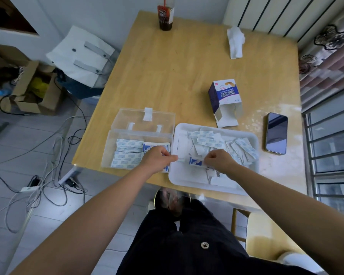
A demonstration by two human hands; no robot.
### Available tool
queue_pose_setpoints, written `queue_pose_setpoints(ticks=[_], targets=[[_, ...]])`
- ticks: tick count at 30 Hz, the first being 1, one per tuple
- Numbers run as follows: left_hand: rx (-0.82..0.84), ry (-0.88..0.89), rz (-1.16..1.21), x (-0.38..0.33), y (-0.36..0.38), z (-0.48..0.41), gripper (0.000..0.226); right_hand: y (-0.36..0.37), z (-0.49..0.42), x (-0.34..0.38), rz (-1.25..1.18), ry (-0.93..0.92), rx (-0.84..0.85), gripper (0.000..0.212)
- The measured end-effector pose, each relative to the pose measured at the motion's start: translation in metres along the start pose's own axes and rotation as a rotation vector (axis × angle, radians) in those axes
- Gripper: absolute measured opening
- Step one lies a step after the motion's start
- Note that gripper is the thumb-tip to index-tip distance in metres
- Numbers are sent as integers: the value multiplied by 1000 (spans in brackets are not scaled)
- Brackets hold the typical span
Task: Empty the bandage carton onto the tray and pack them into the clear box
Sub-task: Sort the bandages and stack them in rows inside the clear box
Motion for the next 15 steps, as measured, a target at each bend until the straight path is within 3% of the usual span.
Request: queue_pose_setpoints(ticks=[5, 8, 10, 13, 15], targets=[[-97, 86, 69, -13, -7, 6, 38, -2, 9, 14, -159, -222, -93, 22], [-59, 248, 252, -25, -9, 17, 28, 11, 11, 39, -272, -386, -32, 18], [-98, 303, 247, -27, -13, 21, 17, 19, 9, 58, -313, -453, 2, 12], [-275, 291, 285, -16, -27, 21, 11, 28, 1, 77, -313, -491, 27, 9], [-290, 243, 374, -7, -39, 23, 19, 31, -4, 84, -316, -488, 24, 9]])
Point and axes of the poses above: each hand's wrist, its own z-axis away from the middle knuckle, its own y-axis out of the palm, x = y × z, the point moved 3 cm from there along -z, towards the middle knuckle, and after that the axes turned 15 degrees about x, right-handed, at the moved point
